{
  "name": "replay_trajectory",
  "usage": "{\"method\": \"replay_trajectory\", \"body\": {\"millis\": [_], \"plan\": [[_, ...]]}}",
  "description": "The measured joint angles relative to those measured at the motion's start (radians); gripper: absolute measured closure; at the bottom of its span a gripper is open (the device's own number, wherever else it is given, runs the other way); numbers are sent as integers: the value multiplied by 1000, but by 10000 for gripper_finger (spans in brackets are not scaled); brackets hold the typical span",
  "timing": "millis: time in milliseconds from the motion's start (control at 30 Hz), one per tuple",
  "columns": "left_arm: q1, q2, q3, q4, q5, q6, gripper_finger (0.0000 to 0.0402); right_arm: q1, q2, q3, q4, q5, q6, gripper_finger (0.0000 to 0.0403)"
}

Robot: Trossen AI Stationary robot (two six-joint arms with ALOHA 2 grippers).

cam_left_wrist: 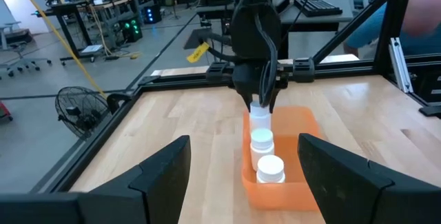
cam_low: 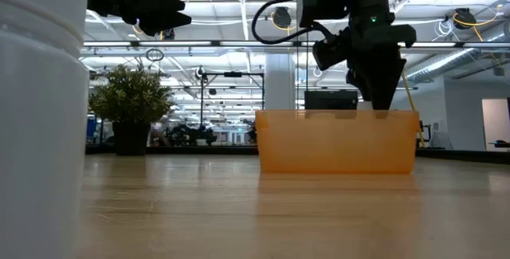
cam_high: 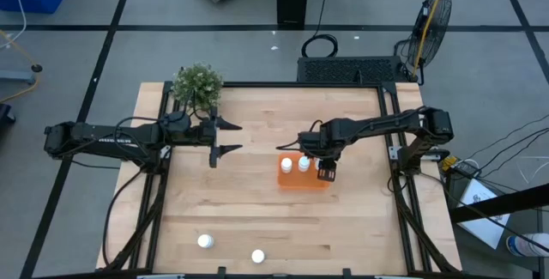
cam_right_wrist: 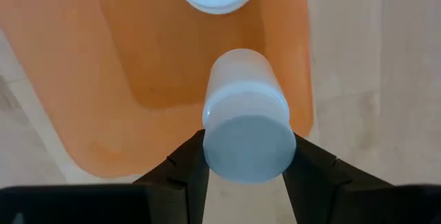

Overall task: Pick and place pill bottles into a basket
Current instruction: Put the pill bottle into the bin

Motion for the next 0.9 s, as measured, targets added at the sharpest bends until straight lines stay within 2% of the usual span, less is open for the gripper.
{"method": "replay_trajectory", "body": {"millis": [433,800,833,900], "plan": [[0,0,0,1,-4,-4,128,0,-5,-86,87,-53,5,264],[0,0,0,1,-4,-4,128,0,-8,-90,102,-52,31,264],[0,0,0,1,-4,-4,128,0,-8,-91,102,-52,35,262],[0,0,0,1,-4,-4,128,2,-7,-91,103,-52,52,231]]}}
